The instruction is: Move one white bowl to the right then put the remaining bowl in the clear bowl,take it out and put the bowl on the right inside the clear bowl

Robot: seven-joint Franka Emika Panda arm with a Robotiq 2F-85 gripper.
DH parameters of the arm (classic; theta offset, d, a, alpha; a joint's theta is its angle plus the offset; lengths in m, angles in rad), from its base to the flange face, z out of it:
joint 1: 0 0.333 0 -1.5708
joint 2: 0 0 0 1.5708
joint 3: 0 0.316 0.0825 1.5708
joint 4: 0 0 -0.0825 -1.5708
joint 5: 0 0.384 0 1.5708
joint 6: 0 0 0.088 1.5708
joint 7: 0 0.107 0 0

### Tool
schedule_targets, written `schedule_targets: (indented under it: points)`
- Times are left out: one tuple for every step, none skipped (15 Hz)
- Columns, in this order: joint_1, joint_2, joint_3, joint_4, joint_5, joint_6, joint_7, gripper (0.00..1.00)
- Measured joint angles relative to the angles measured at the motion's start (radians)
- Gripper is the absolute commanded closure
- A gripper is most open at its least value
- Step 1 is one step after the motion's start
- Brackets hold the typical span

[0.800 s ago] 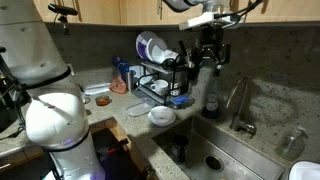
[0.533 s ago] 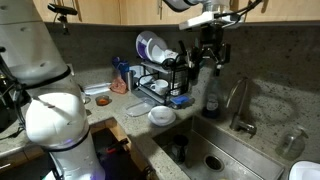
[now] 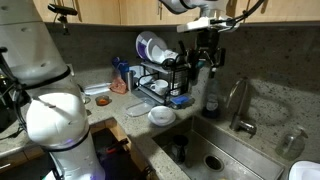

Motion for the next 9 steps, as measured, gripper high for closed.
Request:
schedule_targets:
  points:
    - [0.007, 0.0, 0.0, -0.012, 0.014, 0.009, -0.002, 0.0]
    - [0.014, 0.0, 0.001, -0.025, 0.025, 0.02, -0.009, 0.0]
    - [0.021, -0.001, 0.001, -0.038, 0.035, 0.029, -0.019, 0.0]
    - [0.027, -0.001, 0.003, -0.051, 0.038, 0.037, -0.031, 0.0]
    - [0.034, -0.002, 0.004, -0.065, 0.038, 0.044, -0.048, 0.0]
    - [0.041, -0.003, 0.007, -0.081, 0.035, 0.056, -0.076, 0.0]
    - [0.048, -0.005, 0.01, -0.099, 0.033, 0.07, -0.106, 0.0]
    - [0.056, -0.006, 0.014, -0.117, 0.031, 0.083, -0.137, 0.0]
    - [0.066, -0.007, 0.016, -0.134, 0.031, 0.096, -0.162, 0.0]
